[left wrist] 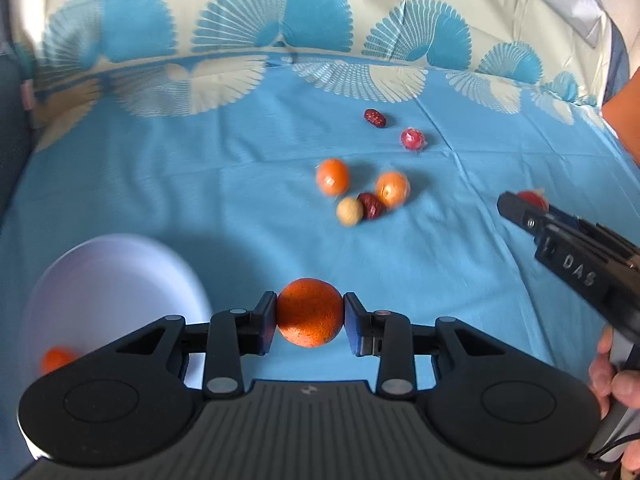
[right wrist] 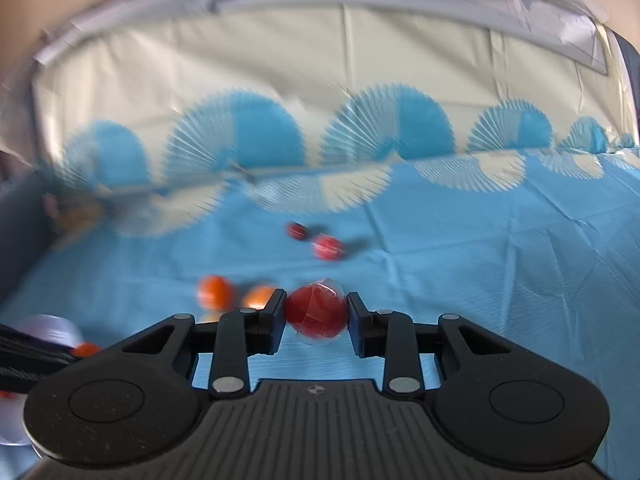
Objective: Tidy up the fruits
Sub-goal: 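Carry the mandarin and wrapped red fruit over the blue plate with both tools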
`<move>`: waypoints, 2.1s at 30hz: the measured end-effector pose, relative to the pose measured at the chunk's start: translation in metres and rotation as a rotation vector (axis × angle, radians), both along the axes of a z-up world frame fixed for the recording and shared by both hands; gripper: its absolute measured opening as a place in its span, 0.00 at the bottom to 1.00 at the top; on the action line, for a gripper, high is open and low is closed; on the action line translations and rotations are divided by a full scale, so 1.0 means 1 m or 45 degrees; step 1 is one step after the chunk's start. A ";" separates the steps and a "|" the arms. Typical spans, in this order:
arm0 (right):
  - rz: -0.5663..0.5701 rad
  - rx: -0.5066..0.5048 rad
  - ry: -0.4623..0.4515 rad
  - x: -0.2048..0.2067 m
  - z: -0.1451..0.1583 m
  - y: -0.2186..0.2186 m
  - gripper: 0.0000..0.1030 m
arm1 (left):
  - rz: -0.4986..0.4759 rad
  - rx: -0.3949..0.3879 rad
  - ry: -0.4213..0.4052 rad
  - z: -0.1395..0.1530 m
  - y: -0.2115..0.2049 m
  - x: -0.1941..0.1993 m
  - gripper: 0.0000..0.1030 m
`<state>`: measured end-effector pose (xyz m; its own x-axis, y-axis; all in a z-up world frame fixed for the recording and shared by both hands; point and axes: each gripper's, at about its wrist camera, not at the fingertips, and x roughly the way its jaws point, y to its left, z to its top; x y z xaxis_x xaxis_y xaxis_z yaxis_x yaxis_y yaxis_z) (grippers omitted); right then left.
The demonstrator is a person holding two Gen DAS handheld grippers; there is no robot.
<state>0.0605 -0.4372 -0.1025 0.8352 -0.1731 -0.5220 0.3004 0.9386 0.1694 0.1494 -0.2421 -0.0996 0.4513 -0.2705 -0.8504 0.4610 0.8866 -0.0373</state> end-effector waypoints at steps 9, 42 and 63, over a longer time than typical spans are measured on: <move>0.289 0.082 -0.037 -0.083 0.072 0.115 0.32 | 0.070 0.100 -0.123 0.070 0.123 -0.095 0.38; 0.692 -0.099 0.031 -0.213 0.136 0.300 0.32 | 0.258 -0.079 -0.323 0.125 0.279 -0.241 0.38; 0.678 -0.078 0.071 -0.205 0.129 0.297 0.32 | 0.240 -0.082 -0.296 0.117 0.276 -0.230 0.38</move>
